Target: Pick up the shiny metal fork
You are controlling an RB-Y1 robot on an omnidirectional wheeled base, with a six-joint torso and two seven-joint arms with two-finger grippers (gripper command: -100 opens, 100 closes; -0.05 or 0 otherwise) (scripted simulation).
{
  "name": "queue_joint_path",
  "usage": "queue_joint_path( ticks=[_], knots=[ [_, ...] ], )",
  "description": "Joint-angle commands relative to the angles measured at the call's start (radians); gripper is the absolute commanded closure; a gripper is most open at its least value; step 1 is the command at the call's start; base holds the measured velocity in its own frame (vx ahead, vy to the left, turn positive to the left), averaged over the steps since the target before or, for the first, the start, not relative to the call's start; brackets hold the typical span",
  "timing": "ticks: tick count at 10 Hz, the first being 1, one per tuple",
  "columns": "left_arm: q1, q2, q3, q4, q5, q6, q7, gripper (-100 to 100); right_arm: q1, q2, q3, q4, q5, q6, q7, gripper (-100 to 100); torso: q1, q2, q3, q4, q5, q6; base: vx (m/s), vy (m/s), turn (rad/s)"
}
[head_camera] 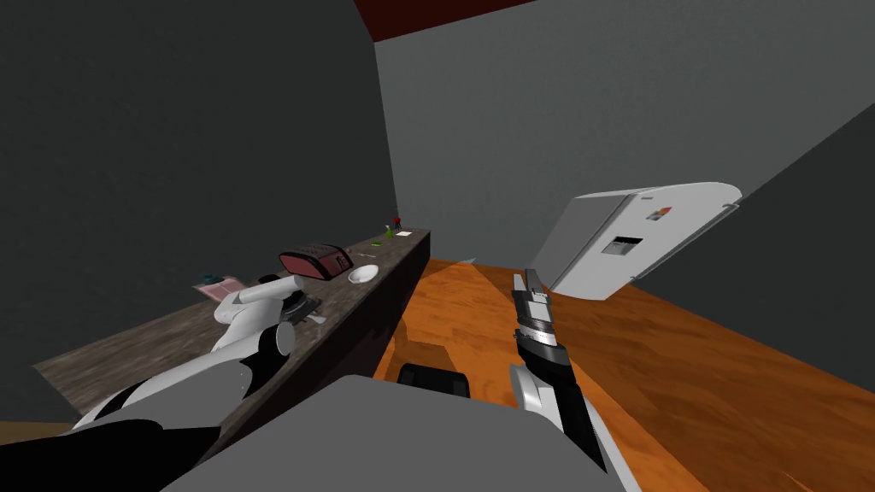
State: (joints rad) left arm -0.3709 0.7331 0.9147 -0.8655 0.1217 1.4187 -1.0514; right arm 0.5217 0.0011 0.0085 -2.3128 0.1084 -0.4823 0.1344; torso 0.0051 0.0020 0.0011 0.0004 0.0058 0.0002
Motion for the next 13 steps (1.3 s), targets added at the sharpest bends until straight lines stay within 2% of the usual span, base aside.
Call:
queue_joint_path(
  ticks=[1,2,3,4,5,6,7,8,9,10,11,12,13],
  knots=[
    [0.002,-0.009,-0.050,-0.024,0.015,0.011,0.037,100,0.000,0.000,0.000,0.000,0.000,0.000,0.000,0,0.000,0.000,0.000,0.000,0.000,0.000,-0.026,0.051,0.053],
    [-0.001,-0.023,-0.082,-0.056,0.041,0.033,0.073,100,0.000,0.000,0.000,0.000,0.000,0.000,0.000,0,0.000,0.000,0.000,0.000,0.001,0.000,-0.031,0.064,0.116],
    [-0.001,-0.023,-0.110,-0.068,0.041,0.033,0.089,100,0.000,0.000,0.000,0.000,0.000,0.000,0.000,0,0.000,0.000,0.000,0.000,0.001,-0.001,-0.022,0.049,0.058],
    [-0.001,-0.023,-0.127,-0.068,0.041,0.033,0.089,100,0.000,0.000,0.000,0.000,0.000,0.000,0.000,0,-0.001,0.000,0.000,0.000,0.000,0.000,-0.005,0.019,-0.008],
    [-0.003,-0.037,-0.165,-0.110,0.067,0.054,0.136,100,0.000,0.000,0.000,0.000,0.000,0.000,0.000,0,-0.002,-0.001,-0.001,0.000,0.000,0.001,-0.014,0.035,0.120],
    [-0.003,-0.037,-0.196,-0.111,0.067,0.054,0.141,100,0.000,0.000,0.000,0.000,0.000,0.000,0.000,0,-0.002,-0.001,0.000,0.000,0.000,0.000,-0.017,0.036,0.058],
    [-0.006,-0.051,-0.228,-0.154,0.094,0.076,0.185,100,0.000,0.000,0.000,0.000,0.000,0.000,0.000,0,-0.002,-0.001,0.000,0.000,0.000,0.000,-0.023,0.060,0.112],
    [-0.006,-0.051,-0.259,-0.154,0.094,0.076,0.193,100,0.000,0.000,0.000,0.000,0.000,0.000,0.000,0,-0.001,0.000,0.000,0.001,0.000,0.000,-0.019,0.053,0.056],
    [-0.006,-0.051,-0.265,-0.154,0.094,0.076,0.193,100,0.000,0.000,0.000,0.000,0.000,0.000,0.000,0,-0.001,0.000,0.001,0.000,0.000,0.000,-0.012,0.023,-0.009],
    [-0.008,-0.065,-0.305,-0.198,0.120,0.097,0.244,100,0.000,0.000,0.000,0.000,0.000,0.000,0.000,0,-0.003,0.000,0.000,0.000,0.000,0.000,-0.024,0.041,0.123],
    [-0.008,-0.065,-0.334,-0.198,0.120,0.097,0.245,100,0.000,0.000,0.000,0.000,0.000,0.000,0.000,0,-0.002,0.000,0.000,0.000,0.000,0.000,-0.017,0.042,0.052],
    [-0.011,-0.079,-0.365,-0.241,0.147,0.119,0.290,100,0.000,0.000,0.000,0.000,0.000,0.000,0.000,0,-0.002,0.000,0.000,0.000,-0.001,0.000,-0.025,0.065,0.105],
    [-0.011,-0.079,-0.394,-0.241,0.147,0.119,0.297,100,0.000,0.000,0.000,0.000,0.000,0.000,0.000,0,-0.001,0.000,0.000,0.000,-0.001,0.000,-0.016,0.053,0.067]
  ],
)
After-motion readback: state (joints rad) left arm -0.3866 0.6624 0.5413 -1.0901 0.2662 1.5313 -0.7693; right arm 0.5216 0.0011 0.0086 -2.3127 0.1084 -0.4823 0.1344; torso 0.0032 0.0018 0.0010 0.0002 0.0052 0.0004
